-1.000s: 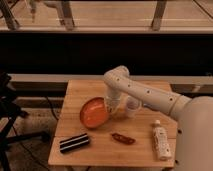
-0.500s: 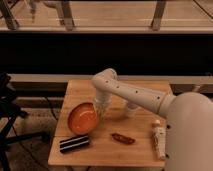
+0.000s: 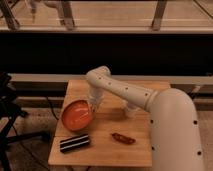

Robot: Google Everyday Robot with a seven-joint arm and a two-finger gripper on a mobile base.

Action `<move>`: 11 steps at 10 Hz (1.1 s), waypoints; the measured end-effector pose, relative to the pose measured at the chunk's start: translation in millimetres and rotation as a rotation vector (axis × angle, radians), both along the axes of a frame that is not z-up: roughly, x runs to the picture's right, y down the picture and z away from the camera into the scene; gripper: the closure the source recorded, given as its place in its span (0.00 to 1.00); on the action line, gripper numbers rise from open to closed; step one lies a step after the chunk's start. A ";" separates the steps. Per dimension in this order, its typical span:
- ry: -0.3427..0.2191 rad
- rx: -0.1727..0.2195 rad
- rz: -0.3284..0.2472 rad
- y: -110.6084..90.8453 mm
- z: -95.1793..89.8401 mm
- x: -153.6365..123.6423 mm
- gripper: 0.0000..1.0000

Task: Drag the ceramic bowl in a circle

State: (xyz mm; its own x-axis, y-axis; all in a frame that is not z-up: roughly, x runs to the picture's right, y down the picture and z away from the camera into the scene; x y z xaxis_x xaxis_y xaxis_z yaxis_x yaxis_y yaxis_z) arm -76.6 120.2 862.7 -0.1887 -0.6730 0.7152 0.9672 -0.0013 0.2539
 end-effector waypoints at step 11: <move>0.319 0.069 0.327 -71.4 58.5 89.6 0.98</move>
